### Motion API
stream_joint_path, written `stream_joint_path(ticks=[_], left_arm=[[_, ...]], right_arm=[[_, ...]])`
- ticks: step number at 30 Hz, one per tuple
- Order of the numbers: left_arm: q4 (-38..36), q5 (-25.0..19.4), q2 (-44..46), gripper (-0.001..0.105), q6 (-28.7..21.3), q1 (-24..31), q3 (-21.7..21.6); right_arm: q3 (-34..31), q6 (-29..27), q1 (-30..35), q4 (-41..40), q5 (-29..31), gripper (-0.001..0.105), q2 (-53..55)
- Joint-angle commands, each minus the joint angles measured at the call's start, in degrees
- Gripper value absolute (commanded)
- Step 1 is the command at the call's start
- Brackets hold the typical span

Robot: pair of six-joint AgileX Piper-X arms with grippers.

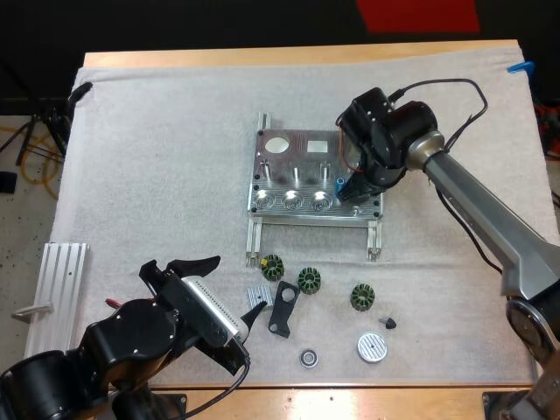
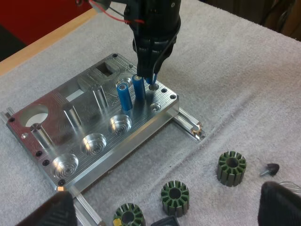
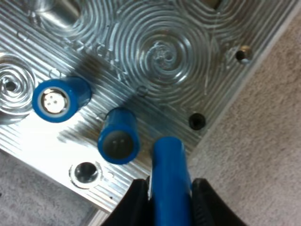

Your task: Load cells from left to right

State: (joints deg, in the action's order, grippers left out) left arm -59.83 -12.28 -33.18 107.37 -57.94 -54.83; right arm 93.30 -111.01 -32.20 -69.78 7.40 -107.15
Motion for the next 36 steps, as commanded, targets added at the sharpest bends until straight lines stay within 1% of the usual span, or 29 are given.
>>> stream_joint_path(ticks=[1,20,29,36], left_arm=[[0.64,-1.11,0.3,0.076,0.76,0.14,-0.34],[0.64,-1.11,0.3,0.076,0.76,0.14,-0.34],[0.64,-1.11,0.3,0.076,0.76,0.14,-0.34],[0.64,-1.02,0.3,0.076,0.76,0.14,-0.34]], right_arm=[[0.54,-0.64,0.04,-0.79,-0.87,0.0,-0.05],[0.15,-0.8,0.04,-1.35,-0.86,0.0,-2.8],[0.15,-0.8,0.04,1.21,-0.86,0.0,-2.97],[0.15,-0.62,2.16,2.12,-0.86,0.0,-2.97]])
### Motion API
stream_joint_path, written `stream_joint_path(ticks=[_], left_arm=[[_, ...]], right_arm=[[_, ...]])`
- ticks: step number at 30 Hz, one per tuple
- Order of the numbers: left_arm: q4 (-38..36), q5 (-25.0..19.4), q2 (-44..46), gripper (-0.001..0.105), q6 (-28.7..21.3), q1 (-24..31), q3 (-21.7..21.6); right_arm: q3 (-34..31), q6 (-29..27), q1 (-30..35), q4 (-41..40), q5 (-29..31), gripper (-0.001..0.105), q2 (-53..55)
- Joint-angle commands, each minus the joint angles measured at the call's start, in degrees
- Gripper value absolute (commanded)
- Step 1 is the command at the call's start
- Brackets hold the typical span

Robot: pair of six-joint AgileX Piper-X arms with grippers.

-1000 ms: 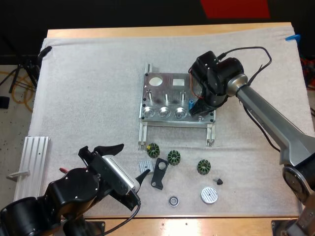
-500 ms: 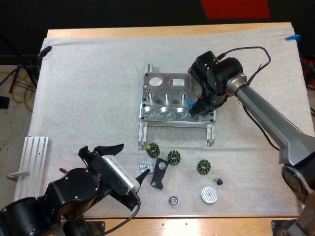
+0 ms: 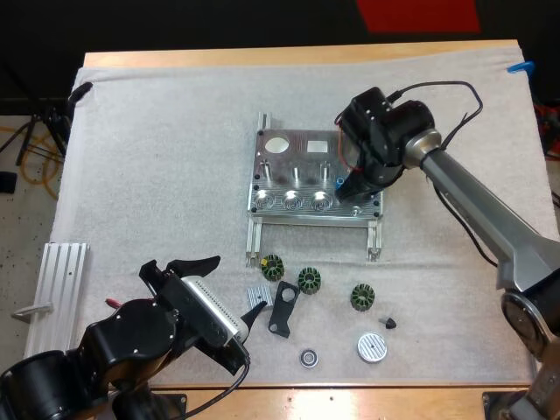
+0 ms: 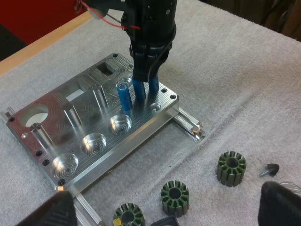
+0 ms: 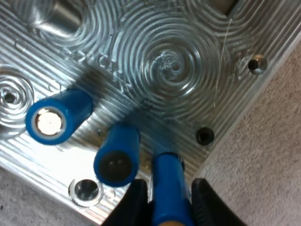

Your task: Load cells from left to right

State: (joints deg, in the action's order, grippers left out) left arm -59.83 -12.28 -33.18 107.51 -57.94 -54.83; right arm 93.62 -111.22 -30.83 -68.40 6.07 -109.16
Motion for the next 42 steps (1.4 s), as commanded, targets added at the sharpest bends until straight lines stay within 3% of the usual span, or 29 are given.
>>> stream_joint_path(ticks=[1,23,34,42], left_arm=[[0.64,-1.02,0.3,0.076,0.62,0.14,-0.34],[0.64,-1.02,0.3,0.076,0.62,0.14,-0.34],[0.64,-1.02,0.3,0.076,0.62,0.14,-0.34],[0.64,-1.02,0.3,0.076,0.62,0.14,-0.34]], right_arm=[[-0.16,-0.41,1.07,0.74,0.47,0.0,-0.96],[-0.16,1.77,2.64,-1.84,-10.25,0.0,-0.96],[-0.16,2.01,2.64,-1.84,-9.84,0.0,-1.55],[-0.16,2.01,2.64,-1.84,-2.24,0.0,-1.74]])
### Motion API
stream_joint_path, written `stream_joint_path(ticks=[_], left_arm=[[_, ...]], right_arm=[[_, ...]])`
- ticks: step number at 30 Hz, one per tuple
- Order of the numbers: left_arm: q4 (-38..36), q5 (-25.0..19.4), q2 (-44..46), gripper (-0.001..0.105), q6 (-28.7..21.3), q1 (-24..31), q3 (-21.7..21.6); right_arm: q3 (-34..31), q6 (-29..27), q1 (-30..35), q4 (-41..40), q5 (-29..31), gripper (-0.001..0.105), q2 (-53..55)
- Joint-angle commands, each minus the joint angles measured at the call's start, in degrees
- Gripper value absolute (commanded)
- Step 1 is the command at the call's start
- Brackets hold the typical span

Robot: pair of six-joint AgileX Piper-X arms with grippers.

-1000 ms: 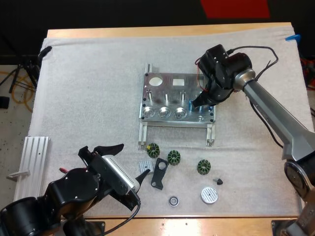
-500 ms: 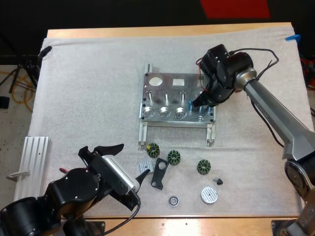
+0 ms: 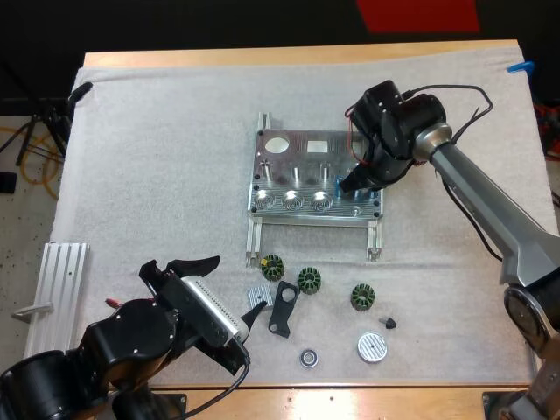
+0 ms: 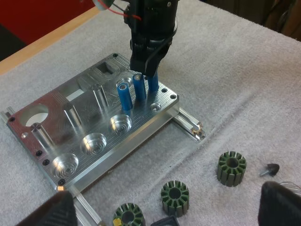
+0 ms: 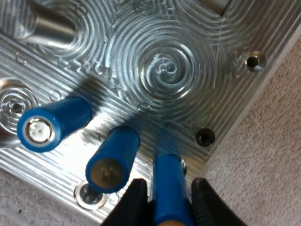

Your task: Load cells from left to right

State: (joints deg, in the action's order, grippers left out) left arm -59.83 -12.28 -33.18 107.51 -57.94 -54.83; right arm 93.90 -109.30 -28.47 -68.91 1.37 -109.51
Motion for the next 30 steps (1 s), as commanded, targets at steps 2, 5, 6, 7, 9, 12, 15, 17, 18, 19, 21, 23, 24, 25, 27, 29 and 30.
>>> stream_joint_path(ticks=[2,5,6,7,9,12,15,17,18,19,21,23,24,25,27,29,30], left_arm=[[0.64,-1.02,0.3,0.076,0.62,0.14,-0.34],[0.64,-1.02,0.3,0.076,0.62,0.14,-0.34],[0.64,-1.02,0.3,0.076,0.62,0.14,-0.34],[0.64,-1.02,0.3,0.076,0.62,0.14,-0.34],[0.64,-1.02,0.3,0.076,0.62,0.14,-0.34],[0.64,-1.02,0.3,0.076,0.62,0.14,-0.34],[0.64,-1.02,0.3,0.076,0.62,0.14,-0.34],[0.64,-1.02,0.3,0.076,0.62,0.14,-0.34],[0.64,-1.02,0.3,0.076,0.62,0.14,-0.34],[0.64,-1.02,0.3,0.076,0.62,0.14,-0.34],[0.64,-1.02,0.3,0.076,0.62,0.14,-0.34],[0.64,-1.02,0.3,0.076,0.62,0.14,-0.34],[0.64,-1.02,0.3,0.076,0.62,0.14,-0.34],[0.64,-1.02,0.3,0.076,0.62,0.14,-0.34],[0.64,-1.02,0.3,0.076,0.62,0.14,-0.34],[0.64,-1.02,0.3,0.076,0.62,0.14,-0.34],[0.64,-1.02,0.3,0.076,0.62,0.14,-0.34]], right_arm=[[-0.45,0.09,0.28,-1.33,2.46,0.0,-1.39],[-0.45,0.09,0.28,-1.33,2.75,0.0,-1.39],[-0.45,0.09,0.28,-1.33,2.85,0.0,-1.39],[-0.45,0.09,0.28,-1.33,3.18,0.0,-1.39],[-0.45,0.09,0.28,-1.33,3.17,0.0,-1.39],[-0.45,0.09,0.28,-1.33,3.17,0.0,-1.39],[-0.45,0.09,0.28,-1.33,3.17,0.0,-1.39],[-0.45,0.09,0.28,-1.33,3.17,0.0,-1.39],[-0.45,0.09,0.28,-1.33,3.17,0.0,-1.39],[-0.45,0.28,0.28,-1.33,3.17,0.0,-1.39],[-0.45,0.39,0.28,-1.33,3.17,0.0,-1.39],[-0.45,0.92,0.28,-1.33,3.94,0.0,-1.39],[-0.45,1.21,0.28,-1.33,5.01,0.0,-1.39],[-0.45,1.24,0.28,-1.33,5.28,0.0,-1.39],[-0.45,1.22,0.28,-1.33,5.33,0.0,-1.39],[-0.45,1.22,0.28,-1.33,5.33,0.0,-1.39],[-0.45,1.22,0.28,-1.33,5.33,0.0,-1.39]])
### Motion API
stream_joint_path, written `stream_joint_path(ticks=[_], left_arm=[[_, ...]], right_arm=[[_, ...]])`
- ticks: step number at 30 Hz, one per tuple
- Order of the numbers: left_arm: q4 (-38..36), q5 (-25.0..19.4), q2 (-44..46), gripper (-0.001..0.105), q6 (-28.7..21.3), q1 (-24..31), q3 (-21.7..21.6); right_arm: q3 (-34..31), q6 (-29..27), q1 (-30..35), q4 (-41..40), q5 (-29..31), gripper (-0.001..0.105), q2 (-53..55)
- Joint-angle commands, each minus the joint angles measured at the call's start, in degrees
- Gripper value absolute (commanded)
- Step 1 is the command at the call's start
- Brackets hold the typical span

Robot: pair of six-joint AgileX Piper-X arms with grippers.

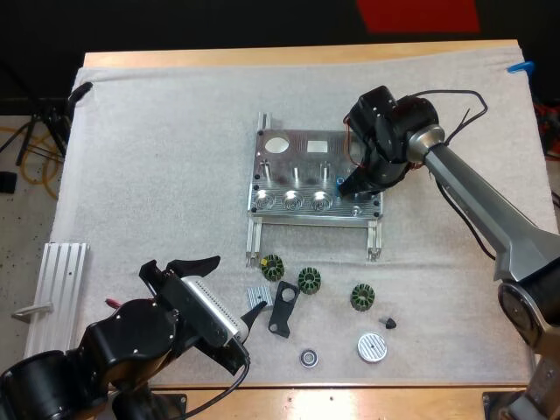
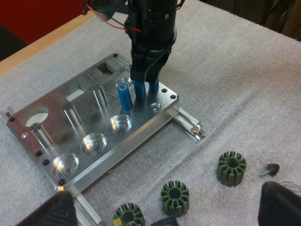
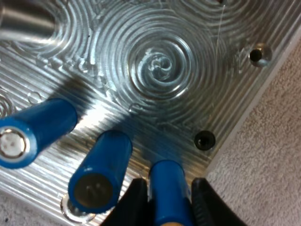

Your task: Load cells from left to right

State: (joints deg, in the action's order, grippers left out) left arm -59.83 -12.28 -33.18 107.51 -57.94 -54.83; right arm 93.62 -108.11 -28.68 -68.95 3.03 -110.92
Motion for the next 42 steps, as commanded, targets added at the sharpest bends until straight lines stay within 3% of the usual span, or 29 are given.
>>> stream_joint_path(ticks=[1,14,16,18,19,21,24,31,38,42], left_arm=[[0.64,-1.02,0.3,0.076,0.62,0.14,-0.34],[0.64,-1.02,0.3,0.076,0.49,0.14,-0.34],[0.64,-1.02,0.3,0.076,0.49,0.14,-0.34],[0.64,-1.02,0.3,0.076,0.49,0.14,-0.34],[0.64,-1.02,0.3,0.076,0.49,0.14,-0.34],[0.64,-1.02,0.3,0.076,0.49,0.14,-0.34],[0.64,-1.02,0.3,0.076,0.49,0.14,-0.34],[0.64,-1.02,0.3,0.076,-0.53,0.14,-0.34],[2.55,-1.36,0.3,0.076,-6.18,0.14,-0.34],[5.73,-1.39,-1.9,0.076,-8.05,3.02,-0.34]], right_arm=[[-0.16,0.02,0.49,-1.29,3.67,0.0,0.02],[-0.55,0.39,0.49,-1.29,0.86,0.001,-1.97],[-0.55,0.39,0.49,-1.29,0.86,0.01,-1.97],[-0.55,0.39,0.49,-1.29,0.86,0.031,-1.97],[-0.55,0.39,0.49,-1.29,0.86,0.035,-1.97],[-0.43,0.39,0.49,-1.29,0.86,0.062,-1.54],[-0.43,-0.07,0.49,-0.73,0.86,0.076,-0.13],[-0.43,-0.06,0.49,0.66,0.86,0.077,5.72],[-0.43,-0.16,0.49,3.07,-0.37,0.077,11.65],[-1.79,-1.0,0.49,7.66,-0.75,0.077,14.81]])
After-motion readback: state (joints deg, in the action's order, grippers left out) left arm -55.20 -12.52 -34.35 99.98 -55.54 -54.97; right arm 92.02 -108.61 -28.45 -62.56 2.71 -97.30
